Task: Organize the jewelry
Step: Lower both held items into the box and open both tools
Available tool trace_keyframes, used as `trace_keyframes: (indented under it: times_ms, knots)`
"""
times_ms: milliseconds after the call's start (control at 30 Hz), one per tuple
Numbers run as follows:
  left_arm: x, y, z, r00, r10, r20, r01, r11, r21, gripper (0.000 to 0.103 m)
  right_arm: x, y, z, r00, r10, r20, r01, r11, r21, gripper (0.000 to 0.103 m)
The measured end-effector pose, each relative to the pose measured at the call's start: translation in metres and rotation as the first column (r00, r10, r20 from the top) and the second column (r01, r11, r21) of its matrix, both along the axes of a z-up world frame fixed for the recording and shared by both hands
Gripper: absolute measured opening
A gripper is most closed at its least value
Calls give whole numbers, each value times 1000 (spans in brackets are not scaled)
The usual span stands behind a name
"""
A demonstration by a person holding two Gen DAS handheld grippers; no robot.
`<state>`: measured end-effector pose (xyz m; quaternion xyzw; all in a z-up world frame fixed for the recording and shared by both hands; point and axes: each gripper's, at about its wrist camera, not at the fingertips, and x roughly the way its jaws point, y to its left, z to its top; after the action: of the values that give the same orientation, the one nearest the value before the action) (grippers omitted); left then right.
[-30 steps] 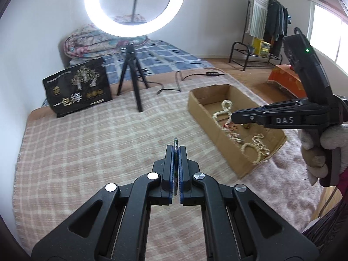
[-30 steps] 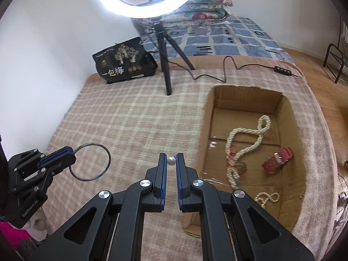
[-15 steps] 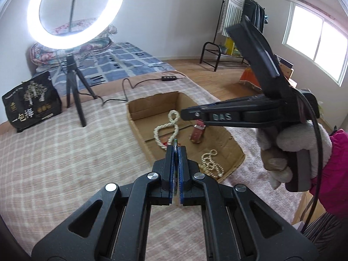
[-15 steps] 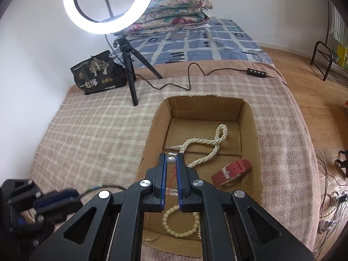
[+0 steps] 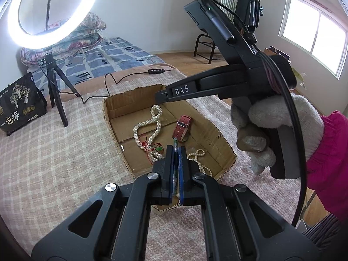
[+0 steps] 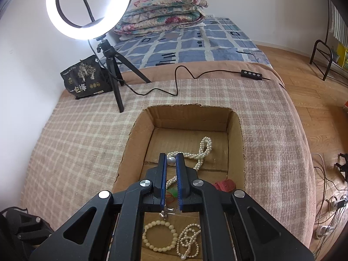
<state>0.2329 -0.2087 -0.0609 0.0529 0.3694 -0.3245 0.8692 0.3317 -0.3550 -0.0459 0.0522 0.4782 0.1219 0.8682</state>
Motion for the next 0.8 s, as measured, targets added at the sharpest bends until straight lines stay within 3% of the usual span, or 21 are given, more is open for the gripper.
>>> trace_keyframes:
  times_ms: [233, 367, 800]
  knots:
    - [0, -4, -2, 1000, -8, 2, 8, 1000, 13, 1, 2, -4, 0, 1000, -11, 4, 11, 1000, 5, 10]
    - [-1, -5, 0, 1000, -9, 11, 8, 1000, 21, 1, 0, -6, 3, 1000, -19, 19, 19, 1000, 4, 46]
    - [-13, 9, 13, 999, 17, 32, -18, 999, 28, 2, -23, -1, 28, 998, -31, 63, 32, 999, -25, 46]
